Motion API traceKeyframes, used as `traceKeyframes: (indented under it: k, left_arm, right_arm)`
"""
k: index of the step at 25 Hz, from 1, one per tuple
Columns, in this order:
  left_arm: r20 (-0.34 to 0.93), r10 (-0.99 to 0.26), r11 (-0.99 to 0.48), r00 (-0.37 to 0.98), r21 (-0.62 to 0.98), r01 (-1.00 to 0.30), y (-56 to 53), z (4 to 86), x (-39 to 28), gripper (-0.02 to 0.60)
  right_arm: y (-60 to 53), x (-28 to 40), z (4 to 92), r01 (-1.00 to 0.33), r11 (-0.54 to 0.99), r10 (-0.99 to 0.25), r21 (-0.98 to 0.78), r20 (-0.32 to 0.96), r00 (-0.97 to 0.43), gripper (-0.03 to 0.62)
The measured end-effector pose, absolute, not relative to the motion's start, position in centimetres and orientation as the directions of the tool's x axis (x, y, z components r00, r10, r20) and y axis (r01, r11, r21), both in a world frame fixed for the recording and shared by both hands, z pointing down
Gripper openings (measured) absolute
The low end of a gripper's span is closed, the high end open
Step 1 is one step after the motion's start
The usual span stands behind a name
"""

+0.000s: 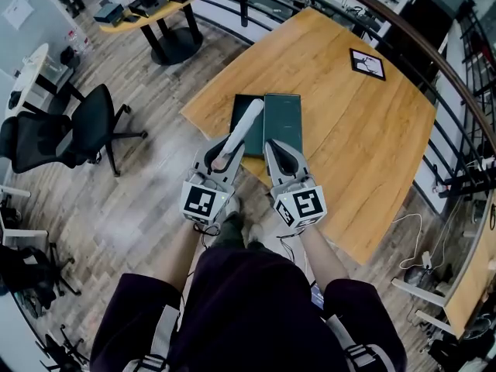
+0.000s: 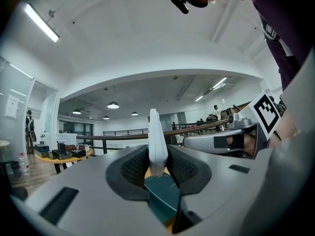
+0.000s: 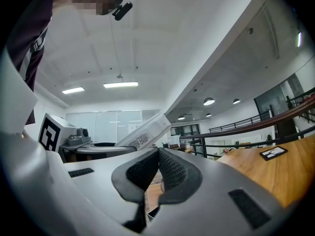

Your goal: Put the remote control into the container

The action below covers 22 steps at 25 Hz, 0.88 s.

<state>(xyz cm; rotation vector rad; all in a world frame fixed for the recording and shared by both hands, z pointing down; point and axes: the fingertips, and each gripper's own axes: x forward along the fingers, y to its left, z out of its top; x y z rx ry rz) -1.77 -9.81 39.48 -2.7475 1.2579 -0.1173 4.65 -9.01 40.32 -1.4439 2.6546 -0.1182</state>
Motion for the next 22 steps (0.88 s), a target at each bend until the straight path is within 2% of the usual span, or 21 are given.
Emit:
traceKeyframes:
  k: [3,9,22]
  left_arm:
    - [-0.020,-0.754,-0.650,0.657,-0.123,-0.750,-10.9,39.5,-1.7,0.107]
    - [0.054,-0.739,-0.672,0.672,-0.126,-0.729,-13.3,40.8,-1.8,0.107]
    - [0.084,-0.667,-0.744,0.740,-0.133,-0.655,-20.4,40.6,-3.0,0.107]
  right_arm:
    - [-9.9,4.6,40.5,-0.834,0.540,-0.842,-0.118,-0.068,-0.535,0.017]
    - [-12.5,4.3,41.1,-0.844,0.522,-0.853,-0.121,-0.053,-0.520,0.017]
    - [-19.2,2.6,40.1,-0.887,0.445,-0.895,-0.126,-0.034,-0.444,0.017]
